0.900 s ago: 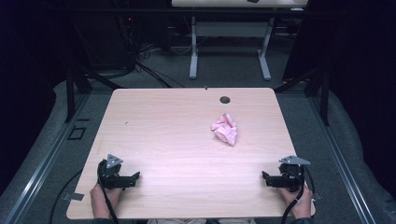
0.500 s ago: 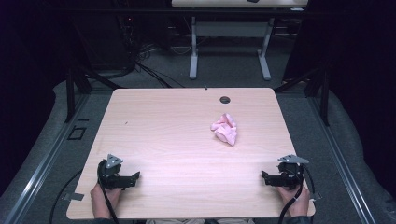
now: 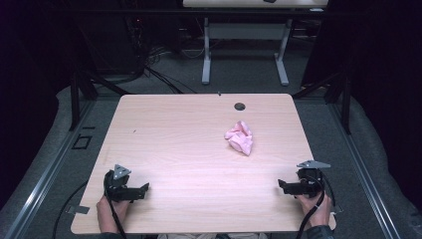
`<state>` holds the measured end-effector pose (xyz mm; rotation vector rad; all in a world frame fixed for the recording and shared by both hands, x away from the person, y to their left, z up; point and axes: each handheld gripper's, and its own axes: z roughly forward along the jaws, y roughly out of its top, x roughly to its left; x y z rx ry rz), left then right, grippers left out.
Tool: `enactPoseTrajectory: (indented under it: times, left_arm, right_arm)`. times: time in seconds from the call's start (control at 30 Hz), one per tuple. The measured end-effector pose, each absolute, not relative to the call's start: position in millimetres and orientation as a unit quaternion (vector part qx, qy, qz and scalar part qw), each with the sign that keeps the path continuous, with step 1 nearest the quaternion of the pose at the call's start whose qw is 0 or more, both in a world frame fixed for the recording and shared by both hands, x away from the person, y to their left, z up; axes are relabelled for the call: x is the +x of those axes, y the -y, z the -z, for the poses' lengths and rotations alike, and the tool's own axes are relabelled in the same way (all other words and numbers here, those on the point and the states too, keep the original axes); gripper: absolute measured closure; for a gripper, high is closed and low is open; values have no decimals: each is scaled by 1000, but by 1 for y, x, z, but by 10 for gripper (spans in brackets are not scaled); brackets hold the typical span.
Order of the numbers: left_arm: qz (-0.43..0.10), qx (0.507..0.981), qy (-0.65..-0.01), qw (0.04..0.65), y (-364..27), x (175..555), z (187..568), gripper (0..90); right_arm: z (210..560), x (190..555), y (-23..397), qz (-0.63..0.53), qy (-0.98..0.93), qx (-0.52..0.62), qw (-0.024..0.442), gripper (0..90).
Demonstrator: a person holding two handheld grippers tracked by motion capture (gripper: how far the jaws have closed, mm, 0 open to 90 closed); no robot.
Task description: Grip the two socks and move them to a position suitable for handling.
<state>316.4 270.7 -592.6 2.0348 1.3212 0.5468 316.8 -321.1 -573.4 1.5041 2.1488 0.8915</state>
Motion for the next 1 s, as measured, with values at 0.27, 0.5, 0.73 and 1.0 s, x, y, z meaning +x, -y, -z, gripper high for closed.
enactPoseTrajectory:
  times: [0.27,0.5,0.73,1.0]
  left_arm:
    - [-210,773,-504,324,-270,316,593,0]
    - [-210,773,-503,323,-271,316,593,0]
    - [-210,773,-503,323,-271,316,593,0]
    - [-211,773,-503,323,-270,316,593,1]
  right_arm:
    - [551,327,307,-329,-775,508,184,0]
    - [530,352,279,-344,-794,467,180,0]
    - [518,375,252,-346,-813,437,168,0]
    - [509,406,217,-342,-835,395,175,0]
